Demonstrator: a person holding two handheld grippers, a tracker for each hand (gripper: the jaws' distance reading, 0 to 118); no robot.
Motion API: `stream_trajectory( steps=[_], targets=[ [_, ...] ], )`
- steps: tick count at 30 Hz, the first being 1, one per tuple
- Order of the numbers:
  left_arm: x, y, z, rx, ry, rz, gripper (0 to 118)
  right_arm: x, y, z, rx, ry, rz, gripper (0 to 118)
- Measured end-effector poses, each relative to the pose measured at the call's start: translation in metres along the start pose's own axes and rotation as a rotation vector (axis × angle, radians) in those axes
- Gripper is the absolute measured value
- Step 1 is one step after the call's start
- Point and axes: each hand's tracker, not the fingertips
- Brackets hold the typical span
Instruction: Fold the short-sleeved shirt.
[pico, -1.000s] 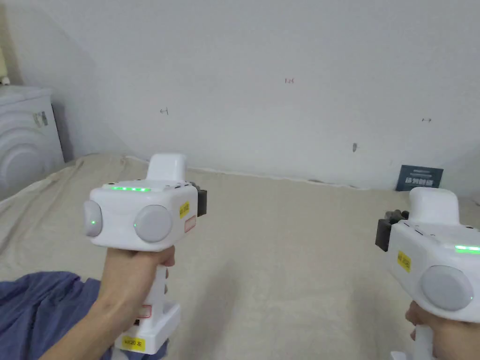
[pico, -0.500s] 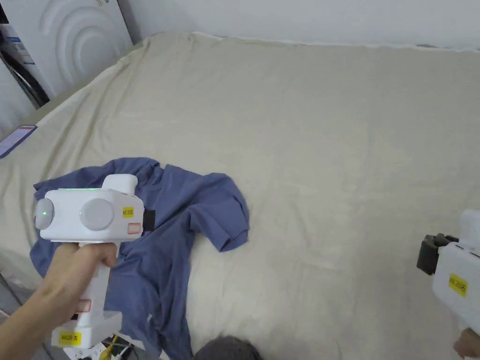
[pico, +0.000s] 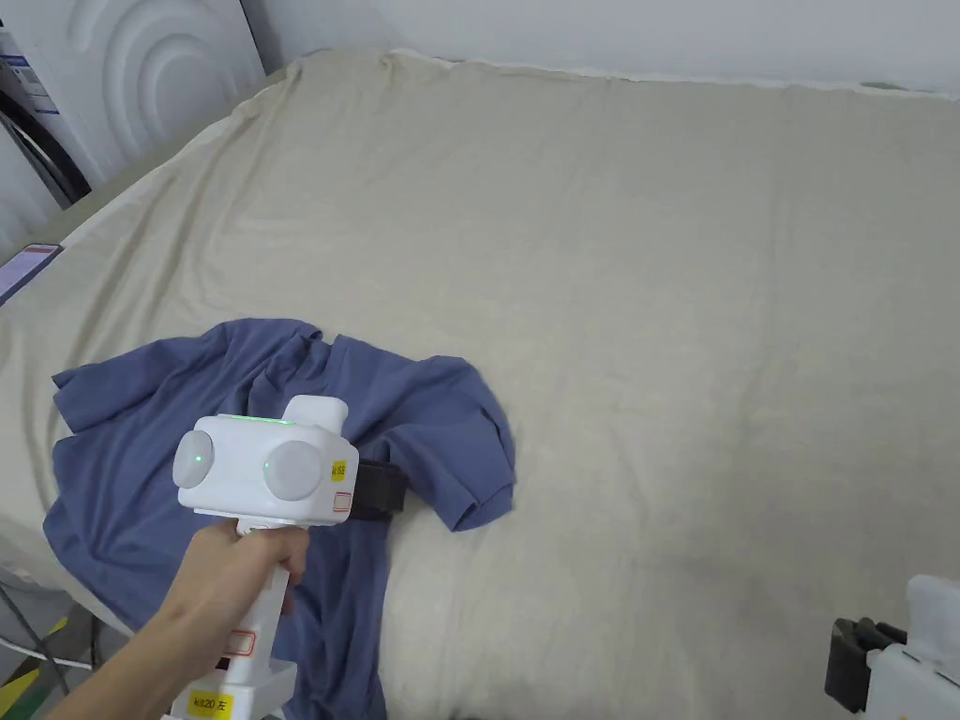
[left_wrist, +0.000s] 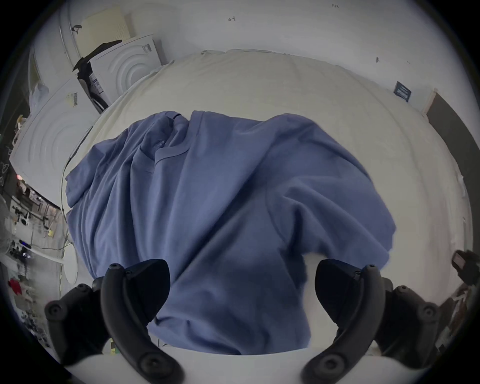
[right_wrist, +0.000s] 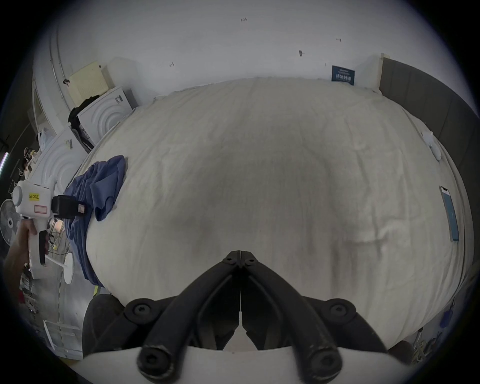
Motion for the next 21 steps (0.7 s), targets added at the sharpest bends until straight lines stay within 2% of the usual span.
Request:
stream_trajectory(
  steps=[1,2,3,4,6,9,13,17,19,21],
  targets=[
    [0.000,-0.002,0.000,0.011,0.079,0.017,67,0.000,-0.001,0.001,-0.003,0.001,0.003,0],
    [-0.003,-0.004,0.002,0.044,0.140,0.027,11,0.001,-0.004,0.001,-0.005,0.002,0.012,0],
    [-0.007,-0.004,0.001,0.055,0.144,0.029,0,0.001,-0.005,0.003,-0.004,-0.001,0.019,0],
    [-0.011,-0.007,0.003,0.082,0.148,0.103,0,0.003,-0.006,0.006,0.001,-0.004,0.018,0],
    [-0.007,-0.008,0.009,0.012,0.044,0.105,0,0.007,-0.007,0.012,0.007,-0.001,0.000,0],
    [-0.012,-0.005,0.015,0.049,0.041,0.104,0,0.011,-0.009,0.018,0.007,-0.001,-0.008,0],
    [-0.012,0.006,0.027,0.075,-0.117,0.211,0,0.016,-0.014,0.027,0.020,-0.014,-0.015,0],
    [0.024,0.032,0.045,0.115,-0.096,0.090,0,0.023,-0.019,0.038,0.028,-0.018,-0.023,0],
    [0.047,0.047,0.053,0.124,-0.143,0.087,0,0.028,-0.021,0.045,0.051,-0.034,-0.037,0],
    [0.076,0.067,0.060,0.146,-0.129,0.056,0,0.035,-0.022,0.053,0.067,-0.047,-0.052,0]
  ],
)
